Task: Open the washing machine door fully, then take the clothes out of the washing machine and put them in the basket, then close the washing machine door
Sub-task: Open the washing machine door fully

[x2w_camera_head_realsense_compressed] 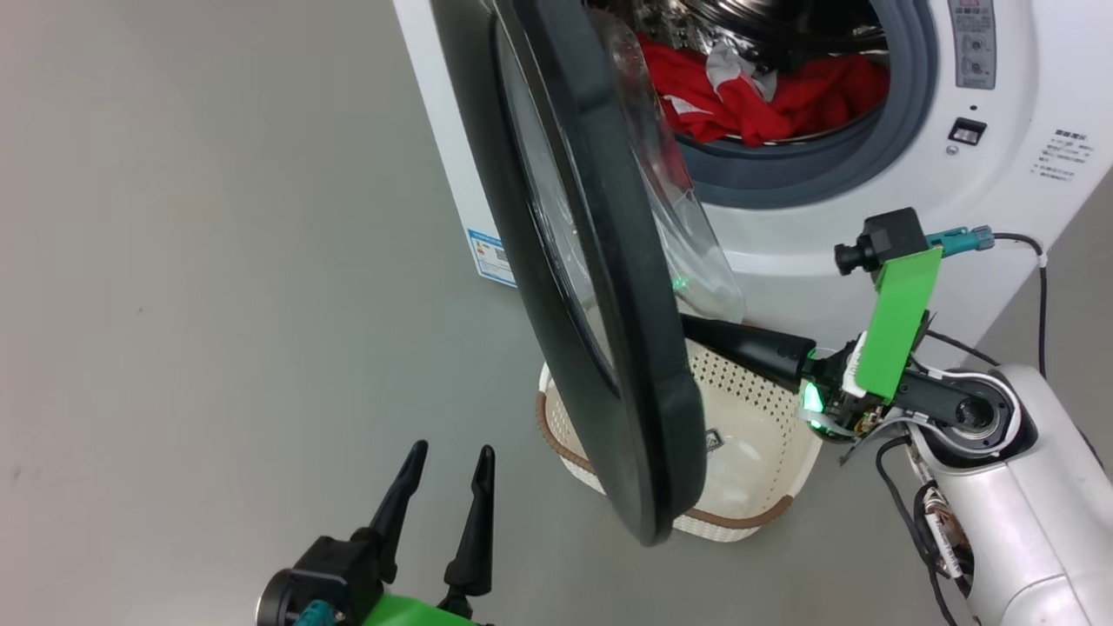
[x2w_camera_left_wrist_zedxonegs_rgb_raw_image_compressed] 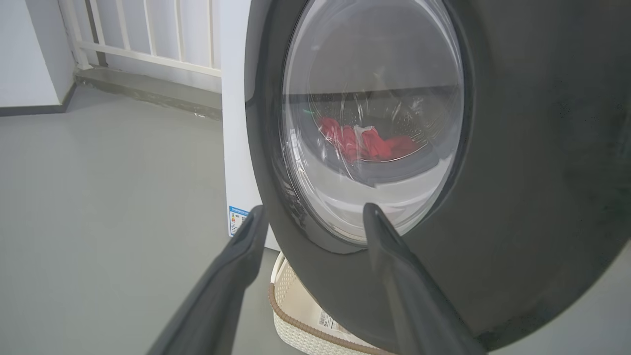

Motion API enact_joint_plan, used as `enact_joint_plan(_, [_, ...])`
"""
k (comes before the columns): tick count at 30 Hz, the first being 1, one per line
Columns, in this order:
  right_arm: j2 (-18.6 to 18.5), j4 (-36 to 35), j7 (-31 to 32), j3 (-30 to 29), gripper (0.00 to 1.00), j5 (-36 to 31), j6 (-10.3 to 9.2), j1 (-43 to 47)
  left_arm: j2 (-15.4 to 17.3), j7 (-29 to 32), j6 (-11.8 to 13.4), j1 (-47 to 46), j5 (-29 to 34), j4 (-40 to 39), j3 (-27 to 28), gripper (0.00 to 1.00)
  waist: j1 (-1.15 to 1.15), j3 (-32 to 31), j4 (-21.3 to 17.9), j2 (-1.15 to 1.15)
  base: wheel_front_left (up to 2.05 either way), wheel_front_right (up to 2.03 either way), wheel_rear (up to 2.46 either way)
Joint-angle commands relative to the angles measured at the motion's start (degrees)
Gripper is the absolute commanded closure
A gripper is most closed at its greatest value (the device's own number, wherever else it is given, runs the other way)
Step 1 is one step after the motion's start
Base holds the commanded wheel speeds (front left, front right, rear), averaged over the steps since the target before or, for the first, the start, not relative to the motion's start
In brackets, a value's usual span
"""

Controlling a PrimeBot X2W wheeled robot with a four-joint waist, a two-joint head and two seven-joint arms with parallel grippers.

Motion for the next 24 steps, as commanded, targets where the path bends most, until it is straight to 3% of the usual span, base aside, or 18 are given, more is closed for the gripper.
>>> enact_joint_plan(1, [1.49,-1.96,0.66,1.48,1.00,-0.10,0.03,0.80,0.41,-0.54,-0.21,0.48,0.86,-1.18,2.10,0.00,0.00,-0.82,0.93,0.00,0.00,0.00,0.00])
enact_joint_plan(24, [4.06,-3.22,2.02,4.53,1.00,0.14,0.03,3.98,0.41,-0.54,-0.24,1.72,1.81,-1.20,4.47,0.00,0.00,-2.50,3.48,0.00,0.00,0.00,0.00])
